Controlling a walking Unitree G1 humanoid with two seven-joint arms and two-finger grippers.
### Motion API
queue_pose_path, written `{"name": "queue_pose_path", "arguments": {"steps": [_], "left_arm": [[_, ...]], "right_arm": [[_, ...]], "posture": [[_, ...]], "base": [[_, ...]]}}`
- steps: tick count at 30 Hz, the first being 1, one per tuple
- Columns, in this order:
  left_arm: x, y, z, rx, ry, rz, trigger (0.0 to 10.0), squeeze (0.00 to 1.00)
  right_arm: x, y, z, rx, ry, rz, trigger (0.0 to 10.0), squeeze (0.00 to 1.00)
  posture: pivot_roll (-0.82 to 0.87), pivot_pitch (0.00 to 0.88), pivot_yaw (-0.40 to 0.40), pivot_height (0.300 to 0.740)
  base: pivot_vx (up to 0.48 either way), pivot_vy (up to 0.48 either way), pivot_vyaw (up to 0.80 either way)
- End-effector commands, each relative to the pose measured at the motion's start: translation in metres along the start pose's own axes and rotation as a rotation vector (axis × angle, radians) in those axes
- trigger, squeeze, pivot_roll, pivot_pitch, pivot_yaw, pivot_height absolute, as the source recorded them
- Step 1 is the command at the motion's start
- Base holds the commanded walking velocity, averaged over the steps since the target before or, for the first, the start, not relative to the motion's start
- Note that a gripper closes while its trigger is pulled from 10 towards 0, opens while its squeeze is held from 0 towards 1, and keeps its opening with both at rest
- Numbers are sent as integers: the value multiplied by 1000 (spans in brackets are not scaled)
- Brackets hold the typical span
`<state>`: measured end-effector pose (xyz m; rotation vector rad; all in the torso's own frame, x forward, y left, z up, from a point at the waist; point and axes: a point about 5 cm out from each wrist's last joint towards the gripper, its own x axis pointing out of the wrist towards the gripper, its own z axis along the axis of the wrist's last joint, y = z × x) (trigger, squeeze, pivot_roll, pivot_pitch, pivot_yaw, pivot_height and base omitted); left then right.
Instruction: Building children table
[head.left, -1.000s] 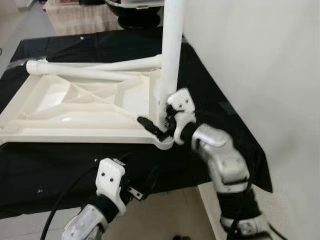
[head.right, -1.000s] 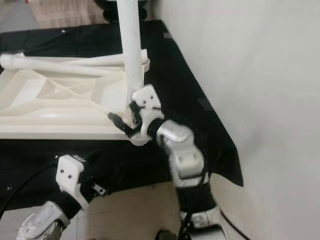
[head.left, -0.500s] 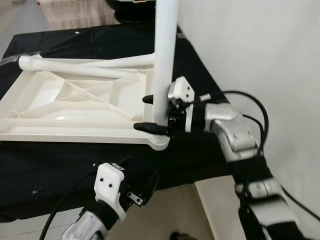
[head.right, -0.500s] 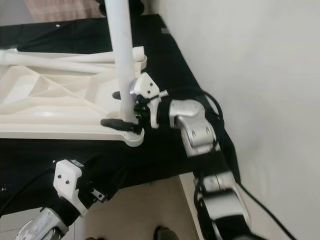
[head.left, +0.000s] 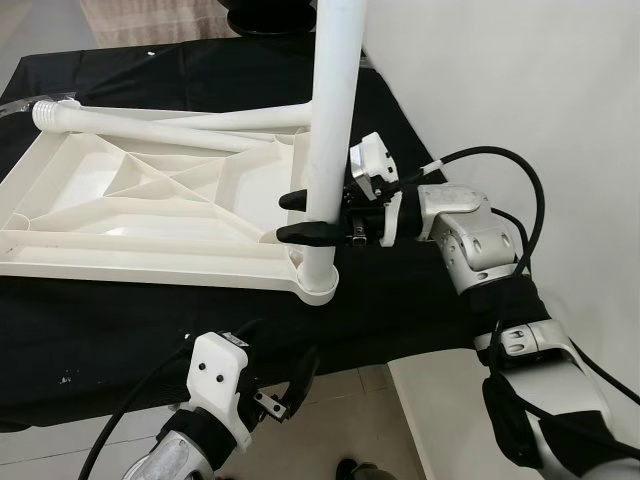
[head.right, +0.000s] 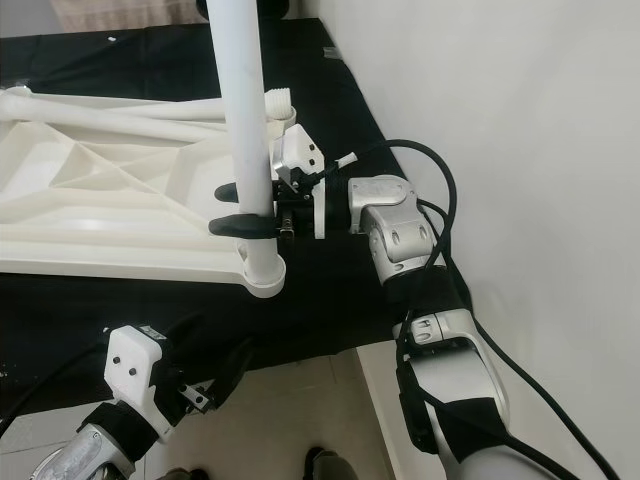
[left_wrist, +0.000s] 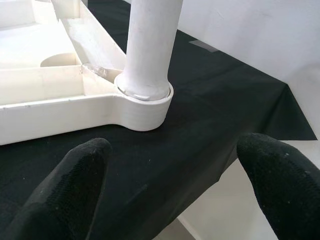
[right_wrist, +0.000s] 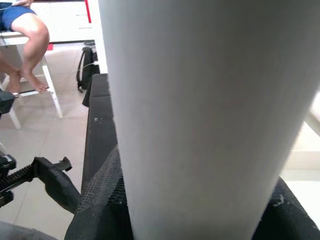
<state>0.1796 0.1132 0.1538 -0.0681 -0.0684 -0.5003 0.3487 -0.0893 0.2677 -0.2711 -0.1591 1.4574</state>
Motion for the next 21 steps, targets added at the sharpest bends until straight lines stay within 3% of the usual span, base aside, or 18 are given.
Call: {"name": "queue_pose_path", "arguments": {"steps": [1,3,4,5,6,7,8,10,11,12,13,14,17,18,21], "left_arm": [[-2,-3,-1,-3,13,-7,10000,0],[-1,-2,-1,-4,13,-7,10000,0],[-1,-1,-1,-4,13,-7,10000,0],[-1,-1,-1,-4,13,-7,10000,0],[-1,0,-1,-3,14,-8,10000,0],[-1,1,-1,-2,15,-8,10000,0],[-1,2,-1,-2,15,-8,10000,0],[1,4,-1,-2,15,-9,10000,0],[1,4,-1,-2,15,-9,10000,0],[2,6,-2,-1,16,-10,10000,0],[2,6,-2,-1,16,-10,10000,0],[6,8,-4,1,16,-16,10000,0],[10,9,-6,3,15,-21,10000,0],[12,11,-6,11,10,-14,10000,0],[13,12,-6,16,6,-5,10000,0]], "right_arm": [[-5,5,-10,2,9,-77,0,0],[-13,12,-26,59,66,-238,0,0],[-13,16,-38,95,123,-382,0,0],[-13,16,-38,95,123,-382,0,0],[-23,11,-52,97,243,-865,0,0],[-37,11,-59,81,336,-1221,0,0],[-49,15,-63,63,403,-1451,0,0],[-26,37,-60,82,333,-1208,0,0],[-26,37,-60,82,333,-1208,0,0],[-15,43,-56,97,283,-1139,0,0],[-15,43,-56,97,283,-1139,0,0],[0,37,-52,107,217,-1110,0,0],[7,29,-51,108,193,-1094,196,0],[9,26,-49,109,182,-1099,10000,0],[9,25,-48,115,169,-1097,10000,0]], "posture": [[68,239,-66,740],[65,238,-66,740],[57,234,-64,740],[57,234,-64,740],[52,232,-62,740],[45,232,-61,740],[45,232,-61,740],[56,228,-47,740],[56,228,-47,740],[33,212,-33,740],[33,212,-33,740],[49,186,-36,740],[53,165,-40,740],[57,151,-47,740],[57,151,-47,740]], "base": [[0,0,0],[0,0,0],[0,0,0],[0,0,0],[0,0,0],[0,0,0],[0,0,0],[0,0,0],[0,0,0],[0,0,0],[0,0,0],[0,0,0],[0,0,0],[0,0,0],[0,0,0]]}}
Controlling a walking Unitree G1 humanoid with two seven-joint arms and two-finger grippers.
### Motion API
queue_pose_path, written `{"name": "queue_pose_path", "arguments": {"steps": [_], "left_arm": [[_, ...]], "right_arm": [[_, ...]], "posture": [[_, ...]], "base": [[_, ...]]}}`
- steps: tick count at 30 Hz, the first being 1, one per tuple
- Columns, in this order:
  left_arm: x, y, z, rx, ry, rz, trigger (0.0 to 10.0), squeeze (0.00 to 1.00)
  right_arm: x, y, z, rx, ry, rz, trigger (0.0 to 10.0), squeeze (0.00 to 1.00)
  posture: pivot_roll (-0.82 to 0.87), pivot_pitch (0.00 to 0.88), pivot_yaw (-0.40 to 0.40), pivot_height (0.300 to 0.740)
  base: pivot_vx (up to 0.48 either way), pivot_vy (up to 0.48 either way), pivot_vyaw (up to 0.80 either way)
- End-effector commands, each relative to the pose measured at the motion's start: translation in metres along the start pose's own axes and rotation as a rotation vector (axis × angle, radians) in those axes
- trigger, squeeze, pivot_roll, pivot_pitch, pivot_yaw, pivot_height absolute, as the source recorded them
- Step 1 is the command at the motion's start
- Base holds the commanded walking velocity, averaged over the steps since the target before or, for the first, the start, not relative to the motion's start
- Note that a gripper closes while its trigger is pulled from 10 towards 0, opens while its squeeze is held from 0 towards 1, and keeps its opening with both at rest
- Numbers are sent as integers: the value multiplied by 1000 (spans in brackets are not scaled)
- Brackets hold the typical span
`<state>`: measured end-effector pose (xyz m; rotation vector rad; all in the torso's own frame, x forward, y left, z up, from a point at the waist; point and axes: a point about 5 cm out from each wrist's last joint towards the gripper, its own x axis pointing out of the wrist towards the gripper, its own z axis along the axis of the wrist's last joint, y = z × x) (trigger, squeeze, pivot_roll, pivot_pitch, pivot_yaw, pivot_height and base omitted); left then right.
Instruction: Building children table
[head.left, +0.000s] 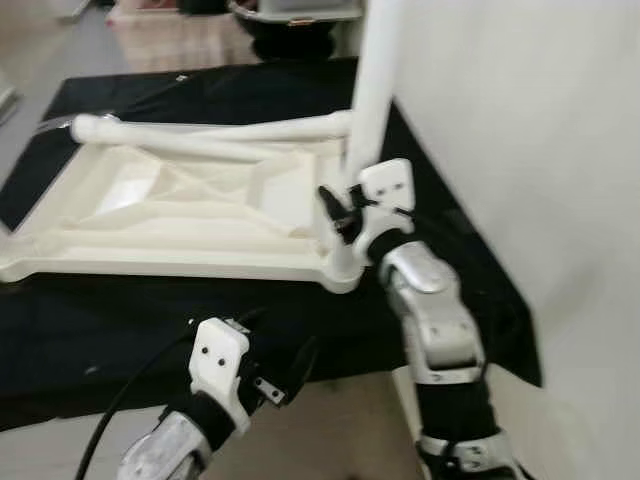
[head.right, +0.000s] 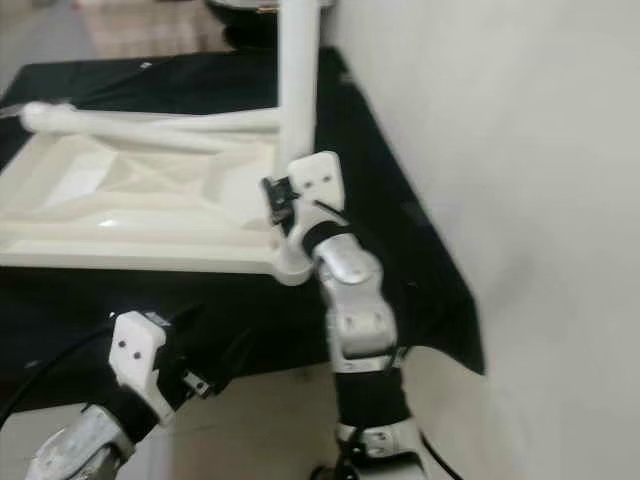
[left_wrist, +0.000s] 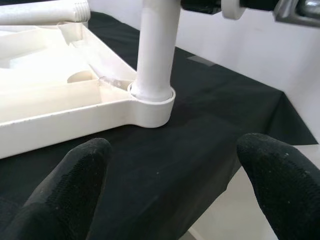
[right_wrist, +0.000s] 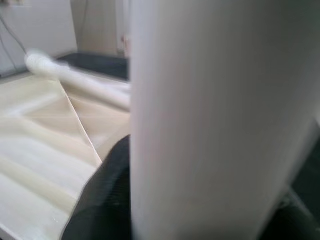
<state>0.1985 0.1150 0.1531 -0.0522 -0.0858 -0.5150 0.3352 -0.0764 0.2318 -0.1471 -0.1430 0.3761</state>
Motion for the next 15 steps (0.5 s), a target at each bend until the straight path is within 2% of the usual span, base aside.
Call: {"name": "queue_pose_path", "arguments": {"steps": [1,2,6,8,11,13,14,15], "left_arm": [[-2,2,-5,-1,16,18,10000,0],[1,5,-6,-2,16,32,10000,0],[3,7,-7,3,20,36,10000,0],[6,9,-10,10,38,28,10000,0],[8,10,-11,15,44,23,10000,0],[14,18,-13,55,67,57,10000,0],[14,18,-13,55,67,57,10000,0],[17,25,-13,71,73,96,10000,0]], "right_arm": [[-2,-1,-17,3,92,-43,10000,855],[-7,1,-19,22,109,-70,10000,1000],[-15,-3,-23,30,113,-72,10000,1000],[-29,-8,-33,34,111,-68,10000,1000],[-34,-10,-37,34,110,-67,10000,1000],[-56,-15,-54,7,128,-61,10000,1000],[-56,-15,-54,7,128,-61,10000,1000],[-69,-17,-64,-26,147,-64,10000,1000]], "posture": [[56,142,-48,740],[56,123,-53,740],[54,113,-55,740],[36,93,-46,740],[33,92,-44,740],[1,77,-30,740],[1,77,-30,740],[-6,70,-28,740]], "base": [[0,0,0],[0,0,0],[0,0,0],[0,0,0],[0,0,0],[0,0,0],[0,0,0],[0,0,0]]}}
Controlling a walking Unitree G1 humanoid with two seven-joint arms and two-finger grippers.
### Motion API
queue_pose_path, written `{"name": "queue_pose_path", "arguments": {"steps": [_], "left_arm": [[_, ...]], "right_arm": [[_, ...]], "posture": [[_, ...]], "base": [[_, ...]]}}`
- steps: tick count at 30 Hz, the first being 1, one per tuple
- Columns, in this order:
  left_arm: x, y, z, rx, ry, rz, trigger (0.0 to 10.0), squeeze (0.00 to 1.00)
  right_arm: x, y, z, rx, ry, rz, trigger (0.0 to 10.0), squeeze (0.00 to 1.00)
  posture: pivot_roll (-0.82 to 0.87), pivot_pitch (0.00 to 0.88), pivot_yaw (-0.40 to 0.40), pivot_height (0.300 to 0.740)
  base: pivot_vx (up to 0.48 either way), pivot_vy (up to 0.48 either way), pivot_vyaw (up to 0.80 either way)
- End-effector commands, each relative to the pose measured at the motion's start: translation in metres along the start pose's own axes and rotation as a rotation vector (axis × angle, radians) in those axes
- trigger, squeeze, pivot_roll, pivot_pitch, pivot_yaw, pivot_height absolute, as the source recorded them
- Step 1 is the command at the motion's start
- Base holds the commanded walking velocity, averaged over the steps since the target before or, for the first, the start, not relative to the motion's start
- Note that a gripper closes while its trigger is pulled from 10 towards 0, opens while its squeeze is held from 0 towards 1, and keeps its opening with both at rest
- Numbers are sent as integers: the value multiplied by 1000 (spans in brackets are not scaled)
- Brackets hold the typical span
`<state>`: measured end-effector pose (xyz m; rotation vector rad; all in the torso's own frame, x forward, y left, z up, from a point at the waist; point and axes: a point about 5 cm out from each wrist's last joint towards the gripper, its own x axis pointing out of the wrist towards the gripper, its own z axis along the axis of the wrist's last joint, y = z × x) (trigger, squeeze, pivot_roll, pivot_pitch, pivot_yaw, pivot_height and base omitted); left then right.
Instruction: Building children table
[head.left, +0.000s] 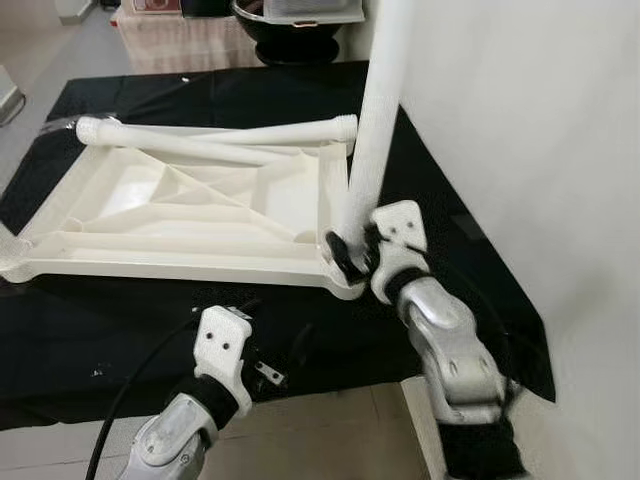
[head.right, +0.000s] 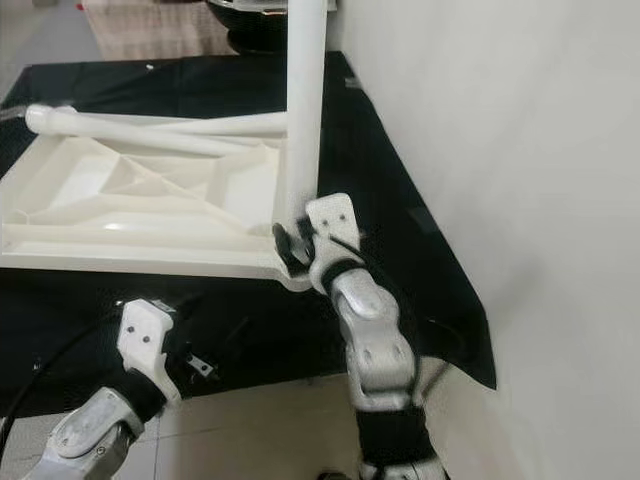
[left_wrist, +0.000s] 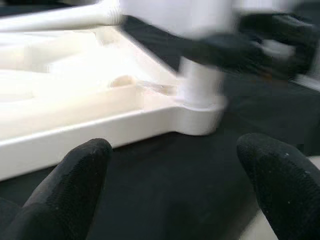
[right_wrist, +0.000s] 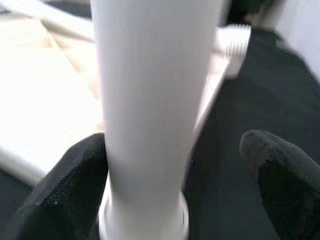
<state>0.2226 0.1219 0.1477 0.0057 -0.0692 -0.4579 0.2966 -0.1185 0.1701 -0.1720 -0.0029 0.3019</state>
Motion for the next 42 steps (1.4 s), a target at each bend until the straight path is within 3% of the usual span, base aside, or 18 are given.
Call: {"name": "queue_pose_path", "arguments": {"steps": [1,2,6,7,8,12,15,20,42], "left_arm": [[1,6,-7,18,44,40,10000,0],[4,11,-7,25,45,71,10000,0],[3,21,-10,37,51,156,10000,0],[1,25,-12,61,64,195,10000,0],[0,27,-13,78,72,218,10000,0],[-3,30,-16,88,90,242,10000,0],[-11,38,-27,114,146,340,10000,0],[-1,42,-29,130,145,382,10000,0],[12,44,-33,117,148,357,10000,0]], "right_arm": [[-9,-3,-7,-23,0,-3,10000,1000],[-21,-5,-16,-18,21,-17,10000,1000],[-39,-6,-27,-42,57,-48,10000,1000],[-43,-7,-29,-48,62,-47,10000,824],[-46,-7,-29,-48,64,-45,10000,0],[-49,-9,-32,-54,72,-51,10000,0],[-45,-17,-38,-47,81,-90,10000,0],[-33,-22,-41,-60,81,-90,10000,0],[-26,-24,-45,-45,89,-83,10000,0]], "posture": [[-6,70,-28,740],[-14,68,-23,740],[-37,48,-11,740],[-39,42,-11,740],[-39,42,-11,740],[-38,34,-14,740],[-33,0,-18,740],[-36,0,-23,740],[-65,0,-2,740]], "base": [[0,0,0],[0,0,0],[0,0,0],[0,0,0],[0,0,0],[0,0,0],[0,320,0],[0,480,0],[0,480,0]]}}
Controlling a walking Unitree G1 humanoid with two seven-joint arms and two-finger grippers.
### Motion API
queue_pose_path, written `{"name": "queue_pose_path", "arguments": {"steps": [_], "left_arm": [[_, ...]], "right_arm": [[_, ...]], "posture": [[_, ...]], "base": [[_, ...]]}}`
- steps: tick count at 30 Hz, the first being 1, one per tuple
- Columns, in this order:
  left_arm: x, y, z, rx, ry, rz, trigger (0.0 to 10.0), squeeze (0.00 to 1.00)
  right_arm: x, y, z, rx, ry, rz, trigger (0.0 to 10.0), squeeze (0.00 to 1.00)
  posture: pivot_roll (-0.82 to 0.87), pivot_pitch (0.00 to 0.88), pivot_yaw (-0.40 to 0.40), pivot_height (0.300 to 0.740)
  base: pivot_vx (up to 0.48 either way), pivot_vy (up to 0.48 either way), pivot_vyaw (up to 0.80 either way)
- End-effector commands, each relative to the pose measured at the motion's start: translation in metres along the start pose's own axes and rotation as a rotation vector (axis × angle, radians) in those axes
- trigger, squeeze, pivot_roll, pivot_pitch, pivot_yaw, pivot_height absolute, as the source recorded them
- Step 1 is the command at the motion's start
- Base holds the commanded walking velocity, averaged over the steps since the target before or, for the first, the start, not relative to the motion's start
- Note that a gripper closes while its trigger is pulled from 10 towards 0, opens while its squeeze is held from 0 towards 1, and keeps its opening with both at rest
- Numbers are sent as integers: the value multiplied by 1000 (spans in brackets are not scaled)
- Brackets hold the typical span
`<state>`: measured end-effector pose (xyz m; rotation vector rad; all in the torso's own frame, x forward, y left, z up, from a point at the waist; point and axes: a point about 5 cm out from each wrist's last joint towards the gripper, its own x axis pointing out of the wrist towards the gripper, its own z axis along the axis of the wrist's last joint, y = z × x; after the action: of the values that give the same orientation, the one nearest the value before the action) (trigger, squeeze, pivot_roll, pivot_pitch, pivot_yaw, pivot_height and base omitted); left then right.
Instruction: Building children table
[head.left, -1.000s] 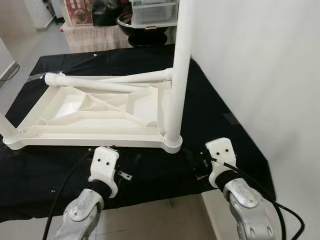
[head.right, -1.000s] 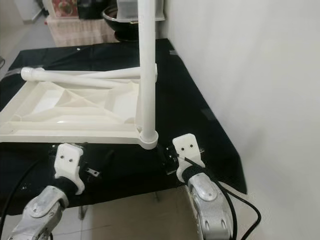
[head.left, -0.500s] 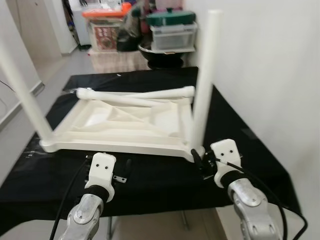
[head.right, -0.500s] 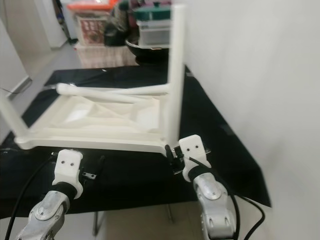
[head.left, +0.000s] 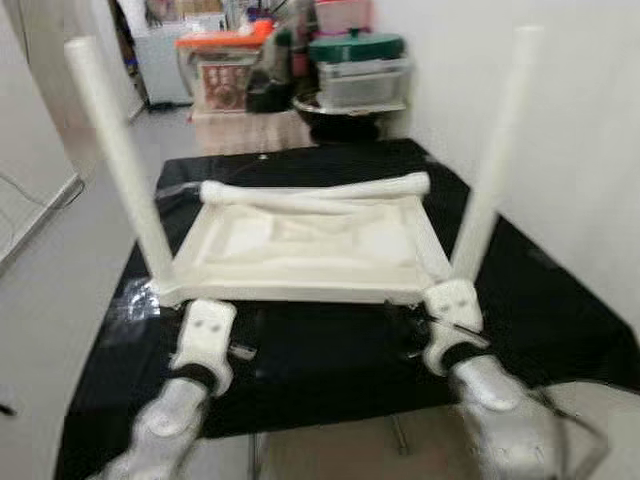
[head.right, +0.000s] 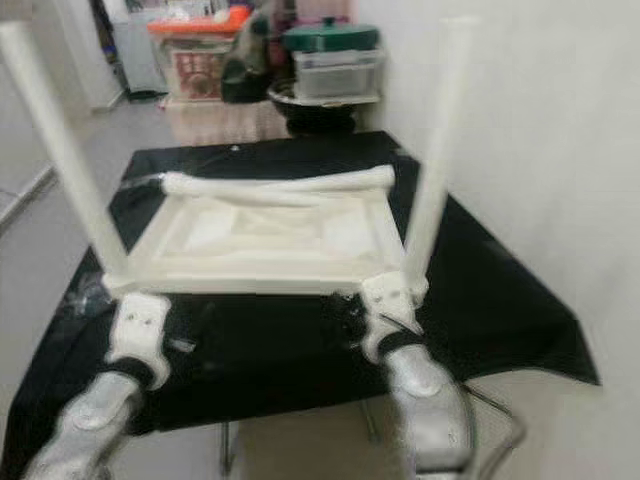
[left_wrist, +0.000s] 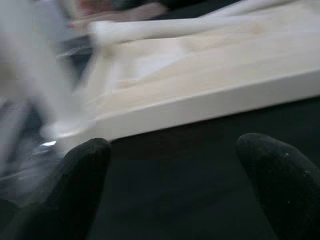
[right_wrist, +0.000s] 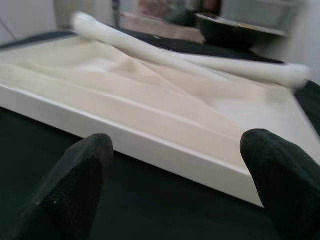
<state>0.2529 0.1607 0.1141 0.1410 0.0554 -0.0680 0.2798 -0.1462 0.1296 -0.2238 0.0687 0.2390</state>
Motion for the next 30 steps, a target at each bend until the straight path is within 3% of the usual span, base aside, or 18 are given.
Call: {"name": "queue_pose_path", "arguments": {"steps": [1,30], "left_arm": [[2,-5,3,-1,-9,-31,10000,0],[3,-6,1,3,-11,-86,10000,0]], "right_arm": [[-3,-10,-1,-1,7,-27,10000,0],[-1,-4,-5,3,13,-12,10000,0]], "posture": [[-66,0,0,740],[-56,0,9,740]], "base": [[0,480,0],[0,480,0]]}}
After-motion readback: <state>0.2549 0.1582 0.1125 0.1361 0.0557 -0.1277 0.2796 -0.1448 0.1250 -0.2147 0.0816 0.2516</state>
